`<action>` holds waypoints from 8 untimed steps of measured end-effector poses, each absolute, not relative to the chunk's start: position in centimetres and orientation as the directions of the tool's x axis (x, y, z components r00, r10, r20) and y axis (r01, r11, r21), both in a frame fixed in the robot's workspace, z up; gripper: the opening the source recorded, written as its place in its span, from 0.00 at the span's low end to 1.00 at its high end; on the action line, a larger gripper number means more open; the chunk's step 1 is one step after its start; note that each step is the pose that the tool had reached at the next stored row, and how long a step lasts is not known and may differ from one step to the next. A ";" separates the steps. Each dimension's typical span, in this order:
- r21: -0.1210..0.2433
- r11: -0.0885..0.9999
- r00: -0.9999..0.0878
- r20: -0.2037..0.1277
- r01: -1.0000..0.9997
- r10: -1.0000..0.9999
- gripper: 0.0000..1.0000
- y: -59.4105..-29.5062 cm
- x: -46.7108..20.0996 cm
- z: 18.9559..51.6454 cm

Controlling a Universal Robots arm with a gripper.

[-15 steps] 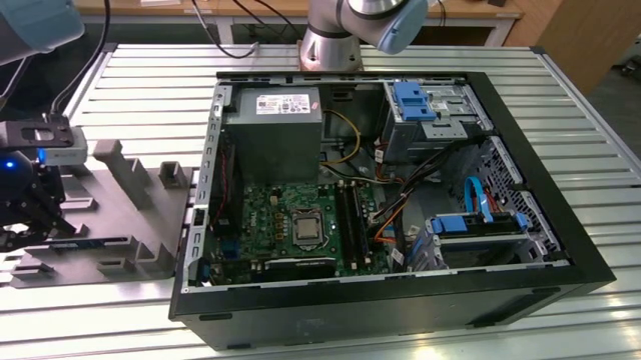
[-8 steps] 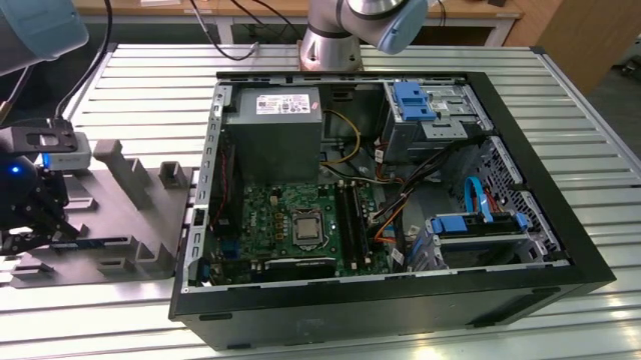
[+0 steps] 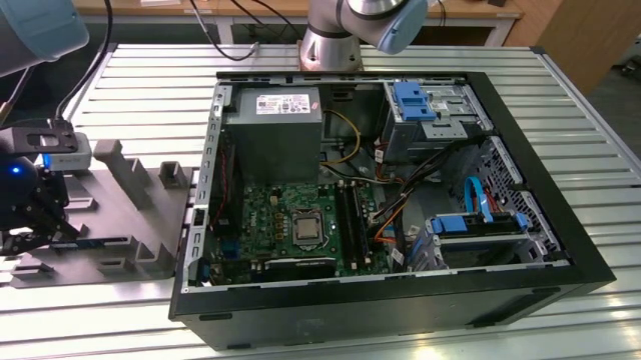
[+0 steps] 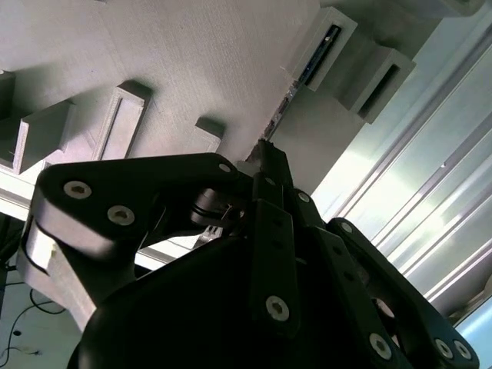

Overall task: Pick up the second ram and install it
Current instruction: 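Pick up the second ram and move it above second insertion slot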

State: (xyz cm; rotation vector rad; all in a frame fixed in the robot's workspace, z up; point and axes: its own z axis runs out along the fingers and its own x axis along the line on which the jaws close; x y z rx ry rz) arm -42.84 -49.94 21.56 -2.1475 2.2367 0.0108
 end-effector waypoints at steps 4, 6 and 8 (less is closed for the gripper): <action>-0.023 0.041 -0.040 -0.034 -0.999 -0.999 0.17 -49.9 -42.8 21.6; -0.023 0.041 -0.040 -0.034 -0.999 -0.999 0.29 -49.9 -42.8 21.5; -0.023 0.041 -0.040 -0.034 -0.999 -0.999 0.29 -49.9 -42.8 21.5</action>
